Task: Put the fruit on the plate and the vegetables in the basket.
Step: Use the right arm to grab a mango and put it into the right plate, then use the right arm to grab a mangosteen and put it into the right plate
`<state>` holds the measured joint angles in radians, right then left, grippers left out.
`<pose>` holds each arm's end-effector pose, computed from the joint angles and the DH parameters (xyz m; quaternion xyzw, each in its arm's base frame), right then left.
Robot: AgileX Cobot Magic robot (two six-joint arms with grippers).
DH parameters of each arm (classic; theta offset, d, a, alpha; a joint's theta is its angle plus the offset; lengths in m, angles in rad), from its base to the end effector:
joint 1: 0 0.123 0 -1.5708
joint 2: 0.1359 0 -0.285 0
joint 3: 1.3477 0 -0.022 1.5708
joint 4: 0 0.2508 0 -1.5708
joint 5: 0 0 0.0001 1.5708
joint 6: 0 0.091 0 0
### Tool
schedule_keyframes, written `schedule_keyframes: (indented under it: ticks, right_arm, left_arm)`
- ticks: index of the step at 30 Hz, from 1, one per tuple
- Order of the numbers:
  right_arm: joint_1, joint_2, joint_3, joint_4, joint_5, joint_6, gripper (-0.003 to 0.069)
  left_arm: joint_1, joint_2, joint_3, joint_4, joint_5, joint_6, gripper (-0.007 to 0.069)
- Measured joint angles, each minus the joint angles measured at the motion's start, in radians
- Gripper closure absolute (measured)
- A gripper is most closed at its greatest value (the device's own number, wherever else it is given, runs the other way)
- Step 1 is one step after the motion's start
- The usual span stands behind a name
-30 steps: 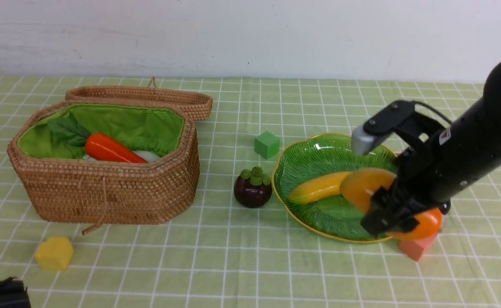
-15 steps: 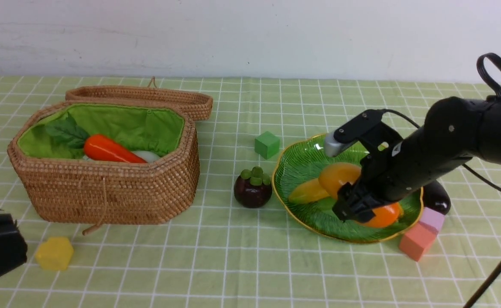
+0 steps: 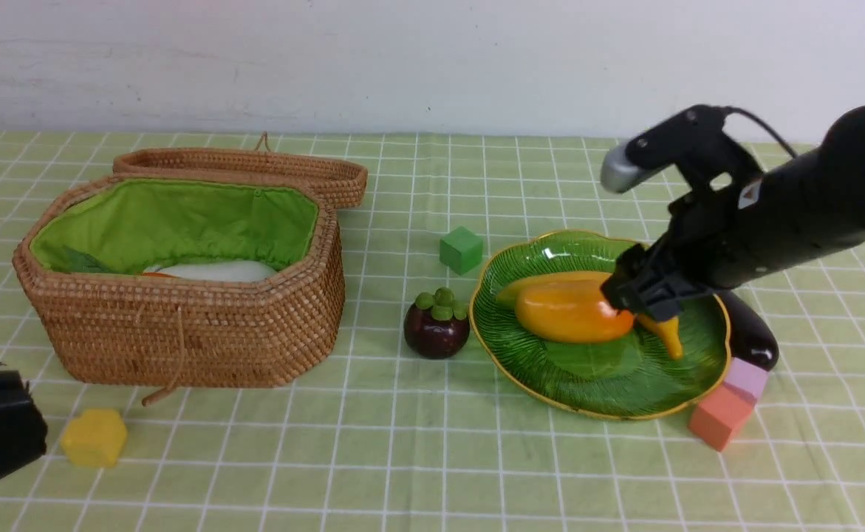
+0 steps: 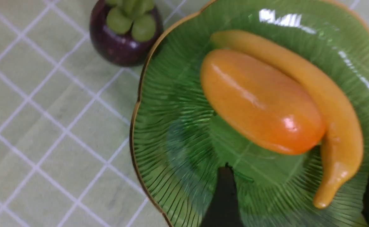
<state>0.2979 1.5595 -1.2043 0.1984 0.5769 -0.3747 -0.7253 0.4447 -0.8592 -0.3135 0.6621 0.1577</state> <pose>0.3257 0.1102 0.2934 -0.2518 0.8974 0.0663 0.3561 0.0331 -0.0524 0.4070 0.2929 0.6935 -0.3260 0.5718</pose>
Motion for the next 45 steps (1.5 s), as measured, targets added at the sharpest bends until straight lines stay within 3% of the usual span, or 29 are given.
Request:
schedule_keyframes:
  ticks: [5, 8, 10, 14, 17, 23, 27, 29, 33, 45]
  right_arm:
    - [-0.113, -0.025, -0.02, -0.074, 0.072, 0.229, 0.0333]
    - [-0.123, -0.024, -0.028, -0.059, 0.155, 0.257, 0.0404]
    - [-0.1, -0.014, -0.047, 0.0, 0.221, 0.265, 0.044]
    - [-0.021, 0.023, -0.11, 0.078, 0.269, 0.265, 0.0447]
    - [0.103, 0.113, -0.231, 0.093, 0.304, 0.265, 0.0441]
    - [0.256, 0.326, -0.488, -0.032, 0.332, 0.173, 0.0363]
    - [0.287, 0.448, -0.625, -0.099, 0.372, -0.013, 0.0228]
    - [0.291, 0.512, -0.687, -0.112, 0.38, -0.102, 0.0118]
    - [0.291, 0.591, -0.768, -0.123, 0.382, -0.179, -0.0001]
    - [0.255, 0.792, -0.971, -0.111, 0.472, -0.234, 0.0014]
  left_arm:
    - [0.0, 0.0, 0.0, 0.0, 0.0, 0.0, 0.0619]
    - [0.0, 0.0, 0.0, 0.0, 0.0, 0.0, 0.0618]
    - [0.0, 0.0, 0.0, -0.001, 0.0, 0.0, 0.0617]
    - [0.0, 0.0, 0.0, 0.003, 0.001, 0.0, 0.0617]
    - [0.0, 0.0, 0.0, 0.008, 0.014, 0.0, 0.0613]
    - [0.0, 0.0, 0.0, 0.008, 0.045, 0.0, 0.0608]
    - [0.0, 0.0, 0.0, 0.009, 0.068, 0.0, 0.0606]
    - [0.0, 0.0, 0.0, 0.01, 0.071, 0.0, 0.0606]
    - [0.0, 0.0, 0.0, 0.012, 0.072, 0.0, 0.0605]
    - [0.0, 0.0, 0.0, 0.012, 0.075, -0.001, 0.0603]
